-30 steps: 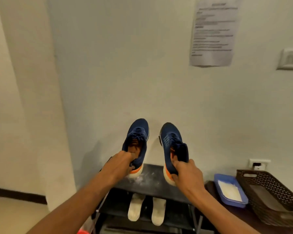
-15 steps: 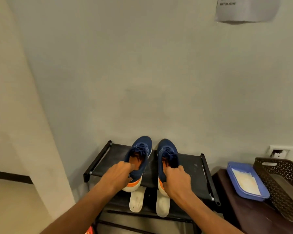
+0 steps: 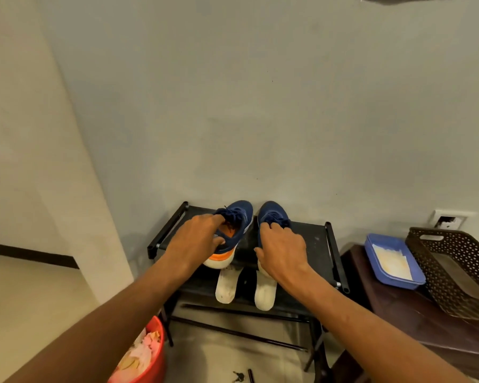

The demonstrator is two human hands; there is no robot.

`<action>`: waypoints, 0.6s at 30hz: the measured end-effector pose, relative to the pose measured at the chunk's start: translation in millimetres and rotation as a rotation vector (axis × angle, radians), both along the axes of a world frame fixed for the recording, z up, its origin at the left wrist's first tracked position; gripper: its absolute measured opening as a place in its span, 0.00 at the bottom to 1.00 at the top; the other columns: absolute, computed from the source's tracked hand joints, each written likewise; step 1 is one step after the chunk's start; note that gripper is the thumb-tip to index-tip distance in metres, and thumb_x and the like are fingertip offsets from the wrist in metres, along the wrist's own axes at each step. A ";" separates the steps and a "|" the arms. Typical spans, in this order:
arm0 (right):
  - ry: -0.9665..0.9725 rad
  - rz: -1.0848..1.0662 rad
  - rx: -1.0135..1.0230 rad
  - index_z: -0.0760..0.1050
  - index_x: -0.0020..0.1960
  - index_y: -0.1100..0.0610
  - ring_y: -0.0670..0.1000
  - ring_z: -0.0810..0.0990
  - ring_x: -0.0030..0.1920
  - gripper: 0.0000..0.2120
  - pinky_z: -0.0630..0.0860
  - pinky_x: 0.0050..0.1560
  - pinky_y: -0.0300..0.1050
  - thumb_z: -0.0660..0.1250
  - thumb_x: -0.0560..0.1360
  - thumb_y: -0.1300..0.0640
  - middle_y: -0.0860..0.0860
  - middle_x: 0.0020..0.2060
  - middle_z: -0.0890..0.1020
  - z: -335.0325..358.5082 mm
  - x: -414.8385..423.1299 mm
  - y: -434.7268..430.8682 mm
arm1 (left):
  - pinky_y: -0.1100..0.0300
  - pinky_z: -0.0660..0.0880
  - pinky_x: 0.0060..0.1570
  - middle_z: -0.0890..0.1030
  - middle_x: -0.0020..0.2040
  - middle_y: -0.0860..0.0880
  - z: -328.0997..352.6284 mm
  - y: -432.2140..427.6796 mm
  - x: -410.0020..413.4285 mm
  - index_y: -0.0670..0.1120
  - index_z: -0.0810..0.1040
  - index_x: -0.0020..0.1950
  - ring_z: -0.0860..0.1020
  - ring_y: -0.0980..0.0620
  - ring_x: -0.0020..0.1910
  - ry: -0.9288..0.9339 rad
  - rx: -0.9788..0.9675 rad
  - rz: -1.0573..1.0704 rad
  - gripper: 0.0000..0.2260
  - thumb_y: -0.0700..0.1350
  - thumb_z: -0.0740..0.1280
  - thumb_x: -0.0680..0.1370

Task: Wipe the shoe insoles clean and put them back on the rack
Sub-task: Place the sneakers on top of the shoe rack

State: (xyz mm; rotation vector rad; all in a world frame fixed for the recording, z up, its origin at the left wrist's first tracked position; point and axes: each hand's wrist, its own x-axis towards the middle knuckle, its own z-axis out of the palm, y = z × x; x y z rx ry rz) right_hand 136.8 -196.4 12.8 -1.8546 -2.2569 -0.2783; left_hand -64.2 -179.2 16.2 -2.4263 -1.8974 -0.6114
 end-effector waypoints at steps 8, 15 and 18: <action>0.100 0.119 0.016 0.73 0.54 0.56 0.58 0.80 0.50 0.12 0.69 0.39 0.49 0.67 0.78 0.49 0.54 0.49 0.80 -10.9 -8.0 -52.8 | 0.54 0.76 0.48 0.86 0.51 0.46 -3.8 -74.9 -8.2 0.48 0.84 0.57 0.83 0.44 0.53 -0.042 0.034 0.059 0.12 0.48 0.76 0.75; 0.117 0.067 -0.247 0.74 0.51 0.55 0.59 0.81 0.48 0.07 0.71 0.38 0.48 0.65 0.78 0.51 0.54 0.48 0.81 -136.5 -8.9 -67.6 | 0.52 0.79 0.49 0.86 0.49 0.47 -130.1 -99.6 -9.0 0.48 0.84 0.54 0.83 0.44 0.52 -0.080 -0.248 0.118 0.09 0.49 0.74 0.76; 0.113 0.010 -0.388 0.76 0.52 0.55 0.59 0.82 0.50 0.06 0.77 0.44 0.49 0.65 0.78 0.54 0.55 0.49 0.82 -202.3 -7.0 -68.1 | 0.53 0.78 0.46 0.86 0.46 0.47 -201.8 -101.6 -3.7 0.48 0.84 0.49 0.83 0.43 0.49 -0.122 -0.360 0.138 0.06 0.49 0.73 0.75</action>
